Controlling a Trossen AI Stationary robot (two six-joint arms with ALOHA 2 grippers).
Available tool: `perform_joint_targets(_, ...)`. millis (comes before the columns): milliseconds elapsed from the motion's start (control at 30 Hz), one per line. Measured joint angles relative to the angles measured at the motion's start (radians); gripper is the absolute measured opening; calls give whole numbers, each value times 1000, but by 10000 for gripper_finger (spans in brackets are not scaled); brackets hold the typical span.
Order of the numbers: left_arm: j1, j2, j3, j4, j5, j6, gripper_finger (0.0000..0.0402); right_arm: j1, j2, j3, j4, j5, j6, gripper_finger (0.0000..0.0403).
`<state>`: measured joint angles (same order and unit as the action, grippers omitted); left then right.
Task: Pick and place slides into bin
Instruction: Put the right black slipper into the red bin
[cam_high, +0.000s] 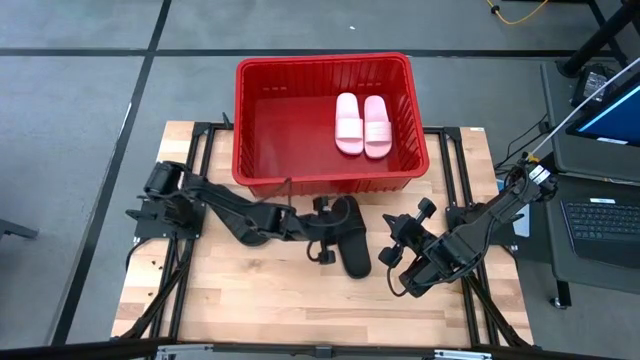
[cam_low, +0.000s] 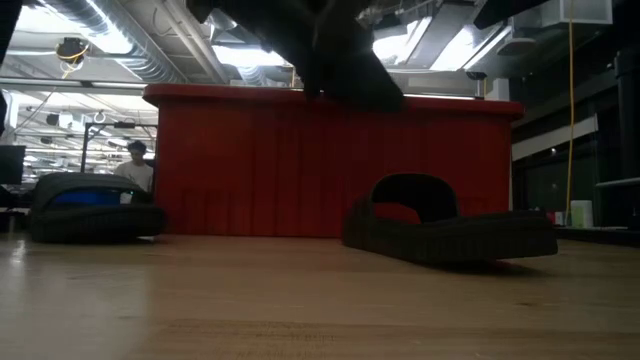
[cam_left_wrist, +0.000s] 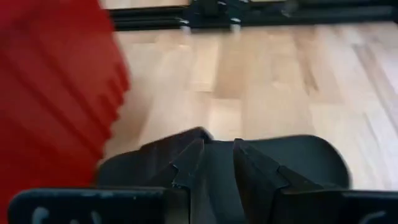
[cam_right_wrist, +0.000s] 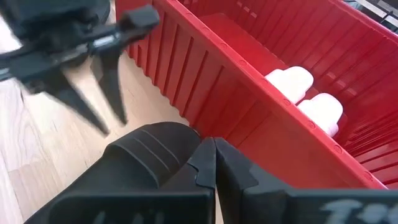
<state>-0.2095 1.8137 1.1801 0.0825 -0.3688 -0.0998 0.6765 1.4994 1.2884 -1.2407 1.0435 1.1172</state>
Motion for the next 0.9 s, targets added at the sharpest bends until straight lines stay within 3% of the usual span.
perform_joint_targets(133,-11,35,53,-62,95,89,95,0,0,0,0,-1,0,5)
perform_joint_targets(233,-16,46,103,-105,107,119,115,0,0,0,0,-1,0,5)
perform_joint_targets(633,-17,44,175,-186,54,160,208,0,0,0,0,-1,-1,5)
perform_joint_targets(900,-17,57,175,-228,-6,86,210,0,0,0,0,1,-3,5)
